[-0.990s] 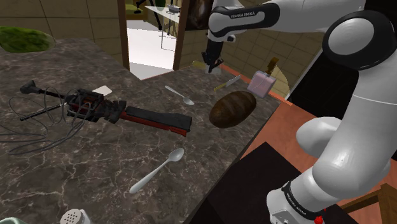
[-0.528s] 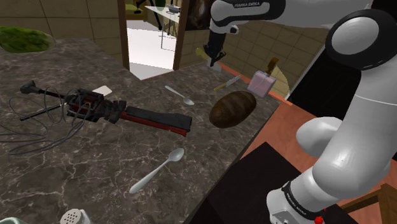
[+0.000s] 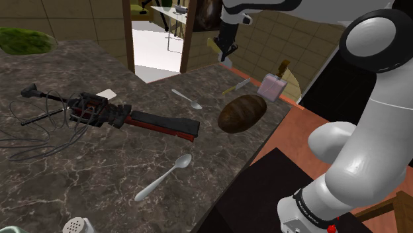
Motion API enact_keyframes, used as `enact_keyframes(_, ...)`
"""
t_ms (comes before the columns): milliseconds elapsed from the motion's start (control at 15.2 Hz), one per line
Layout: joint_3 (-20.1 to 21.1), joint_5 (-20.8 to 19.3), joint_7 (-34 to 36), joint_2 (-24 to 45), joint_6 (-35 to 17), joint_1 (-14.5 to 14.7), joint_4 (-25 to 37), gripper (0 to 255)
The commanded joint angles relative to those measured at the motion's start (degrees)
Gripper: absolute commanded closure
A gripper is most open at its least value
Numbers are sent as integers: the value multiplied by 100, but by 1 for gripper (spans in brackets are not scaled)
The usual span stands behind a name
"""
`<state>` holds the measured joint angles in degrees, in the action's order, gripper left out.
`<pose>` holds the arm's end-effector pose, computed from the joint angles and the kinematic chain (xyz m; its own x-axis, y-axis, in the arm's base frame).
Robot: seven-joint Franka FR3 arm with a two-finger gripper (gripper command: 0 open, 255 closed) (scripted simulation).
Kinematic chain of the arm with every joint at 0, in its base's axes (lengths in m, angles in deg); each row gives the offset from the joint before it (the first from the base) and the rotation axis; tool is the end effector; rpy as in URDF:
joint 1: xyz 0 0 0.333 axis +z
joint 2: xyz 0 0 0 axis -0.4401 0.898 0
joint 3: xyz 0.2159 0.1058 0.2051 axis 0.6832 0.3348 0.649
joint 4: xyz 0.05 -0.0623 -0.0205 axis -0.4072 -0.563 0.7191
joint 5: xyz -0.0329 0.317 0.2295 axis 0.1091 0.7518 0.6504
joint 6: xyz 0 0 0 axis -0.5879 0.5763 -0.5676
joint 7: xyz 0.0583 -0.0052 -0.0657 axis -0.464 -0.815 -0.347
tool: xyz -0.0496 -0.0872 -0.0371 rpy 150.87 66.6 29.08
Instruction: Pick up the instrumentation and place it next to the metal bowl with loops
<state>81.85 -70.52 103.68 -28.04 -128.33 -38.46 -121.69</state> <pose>0.6699 -0.0524 0.4965 0.1985 -0.9750 0.0998 -0.9801 -0.1970 0.0247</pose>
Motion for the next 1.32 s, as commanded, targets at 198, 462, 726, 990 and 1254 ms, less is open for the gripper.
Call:
enact_keyframes(198, 7, 6, -33, 9, 353, 23, 361, 255)
enact_keyframes(462, 157, 49, 391, -477, 180, 246, -342, 255)
enact_keyframes(726, 327, 95, 829, -859, 77, 484, -871, 255)
enact_keyframes(990, 517, 141, 1284, -1148, 27, 734, -1256, 255)
enact_keyframes(1254, 720, 183, 1756, -1348, 17, 1000, -1514, 255)
